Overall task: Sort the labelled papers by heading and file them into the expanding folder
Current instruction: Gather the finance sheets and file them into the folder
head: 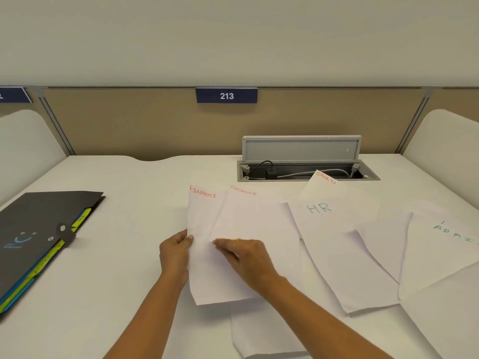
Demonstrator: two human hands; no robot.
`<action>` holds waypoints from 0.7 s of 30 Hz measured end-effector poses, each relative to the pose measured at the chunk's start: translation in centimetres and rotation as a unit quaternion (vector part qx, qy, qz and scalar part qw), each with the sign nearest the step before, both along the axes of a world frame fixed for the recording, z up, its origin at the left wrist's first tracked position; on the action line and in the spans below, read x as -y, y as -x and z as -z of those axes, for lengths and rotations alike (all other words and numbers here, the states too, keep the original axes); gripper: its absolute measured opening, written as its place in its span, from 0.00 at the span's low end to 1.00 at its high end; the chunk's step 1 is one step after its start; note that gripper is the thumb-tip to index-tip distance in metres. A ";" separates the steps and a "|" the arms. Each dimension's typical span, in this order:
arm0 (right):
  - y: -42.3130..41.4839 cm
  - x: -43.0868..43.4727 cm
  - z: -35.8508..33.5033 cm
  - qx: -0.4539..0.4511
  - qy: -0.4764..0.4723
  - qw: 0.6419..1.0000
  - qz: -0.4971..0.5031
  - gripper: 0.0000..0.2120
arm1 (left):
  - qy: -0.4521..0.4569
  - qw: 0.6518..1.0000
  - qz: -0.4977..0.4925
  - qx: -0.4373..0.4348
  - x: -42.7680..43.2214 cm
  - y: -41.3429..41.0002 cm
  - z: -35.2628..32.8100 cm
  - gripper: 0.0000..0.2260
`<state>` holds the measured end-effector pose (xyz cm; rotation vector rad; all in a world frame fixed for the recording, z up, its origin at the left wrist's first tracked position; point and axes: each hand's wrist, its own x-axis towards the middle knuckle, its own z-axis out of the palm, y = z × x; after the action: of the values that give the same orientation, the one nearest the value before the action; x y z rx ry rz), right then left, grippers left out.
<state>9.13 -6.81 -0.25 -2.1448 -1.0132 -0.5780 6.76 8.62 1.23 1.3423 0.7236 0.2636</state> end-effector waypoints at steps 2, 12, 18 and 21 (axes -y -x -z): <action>0.5 -0.4 0.2 -0.045 0.023 0.998 -0.043 0.16 | -0.009 1.000 0.002 -0.006 -0.1 0.0 0.1 0.14; -1.1 0.9 -0.1 -0.329 0.174 0.923 0.095 0.26 | -0.023 0.999 0.008 -0.035 -0.9 -0.3 1.1 0.14; -1.0 0.6 1.8 -0.320 0.293 0.900 0.047 0.37 | -0.023 0.998 0.040 -0.032 -0.9 -0.5 1.2 0.12; -1.0 -0.1 2.0 -0.314 0.300 0.900 0.026 0.36 | -0.060 0.995 0.070 -0.034 -0.8 -0.4 1.0 0.15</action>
<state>10.13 -6.68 -2.26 -2.6189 -0.8160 0.4722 7.19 9.45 0.21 1.5155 0.6751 0.1523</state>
